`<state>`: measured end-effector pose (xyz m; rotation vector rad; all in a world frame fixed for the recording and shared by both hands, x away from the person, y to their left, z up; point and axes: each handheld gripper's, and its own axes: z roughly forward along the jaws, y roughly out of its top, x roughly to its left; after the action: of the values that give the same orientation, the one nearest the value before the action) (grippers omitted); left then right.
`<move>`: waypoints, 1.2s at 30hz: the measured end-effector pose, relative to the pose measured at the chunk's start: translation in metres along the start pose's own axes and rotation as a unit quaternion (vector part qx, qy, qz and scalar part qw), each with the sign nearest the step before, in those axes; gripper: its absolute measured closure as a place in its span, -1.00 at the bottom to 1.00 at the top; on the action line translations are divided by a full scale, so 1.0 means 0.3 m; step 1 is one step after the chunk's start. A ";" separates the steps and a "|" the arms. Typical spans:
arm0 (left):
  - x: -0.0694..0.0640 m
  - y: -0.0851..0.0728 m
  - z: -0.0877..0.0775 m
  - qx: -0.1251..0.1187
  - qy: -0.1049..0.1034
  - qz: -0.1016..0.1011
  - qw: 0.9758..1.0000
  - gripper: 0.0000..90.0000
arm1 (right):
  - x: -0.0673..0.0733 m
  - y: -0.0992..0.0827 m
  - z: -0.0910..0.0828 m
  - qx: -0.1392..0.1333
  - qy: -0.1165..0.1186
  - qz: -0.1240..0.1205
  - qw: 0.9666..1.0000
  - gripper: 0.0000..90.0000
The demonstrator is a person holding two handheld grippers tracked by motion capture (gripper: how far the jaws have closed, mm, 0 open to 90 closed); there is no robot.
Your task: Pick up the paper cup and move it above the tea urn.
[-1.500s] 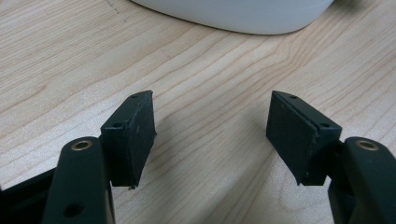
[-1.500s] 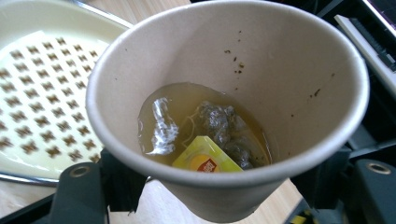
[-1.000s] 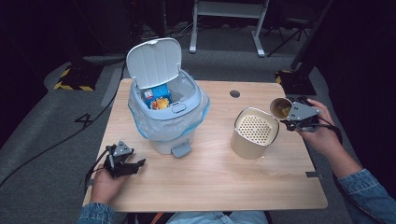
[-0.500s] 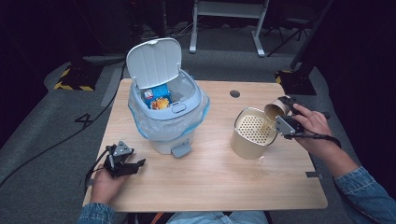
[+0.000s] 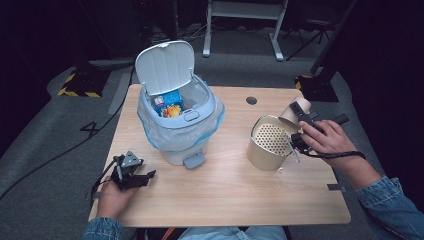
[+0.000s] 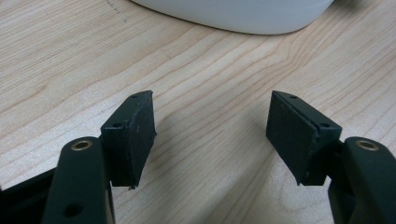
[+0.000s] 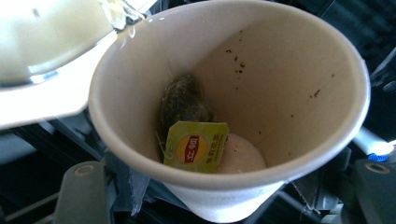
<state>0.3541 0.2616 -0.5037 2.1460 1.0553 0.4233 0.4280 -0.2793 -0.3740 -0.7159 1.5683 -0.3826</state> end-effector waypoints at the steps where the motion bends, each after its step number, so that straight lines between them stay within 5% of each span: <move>1: 0.000 0.000 0.000 0.000 0.000 0.000 1.000 -0.26 | 0.002 0.008 -0.005 0.005 -0.011 -0.026 1.000 -0.31; 5: 0.000 0.000 0.000 0.000 0.000 0.000 1.000 -0.26 | -0.010 0.032 -0.025 0.018 -0.051 -0.088 0.995 -0.31; 16: 0.000 0.000 0.000 0.000 0.000 0.000 1.000 -0.26 | -0.046 0.050 -0.039 0.065 -0.104 -0.163 0.979 -0.31; 20: 0.000 0.000 0.000 0.000 0.000 0.000 1.000 -0.26 | -0.046 0.051 -0.040 0.065 -0.114 -0.183 0.974 -0.31; 36: 0.000 0.000 0.000 0.000 0.000 0.000 1.000 -0.26 | -0.046 0.055 -0.042 0.066 -0.116 -0.219 0.966 -0.31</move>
<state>0.3542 0.2616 -0.5037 2.1460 1.0550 0.4233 0.4120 -0.2604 -0.3719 -0.9678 1.1446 -0.6968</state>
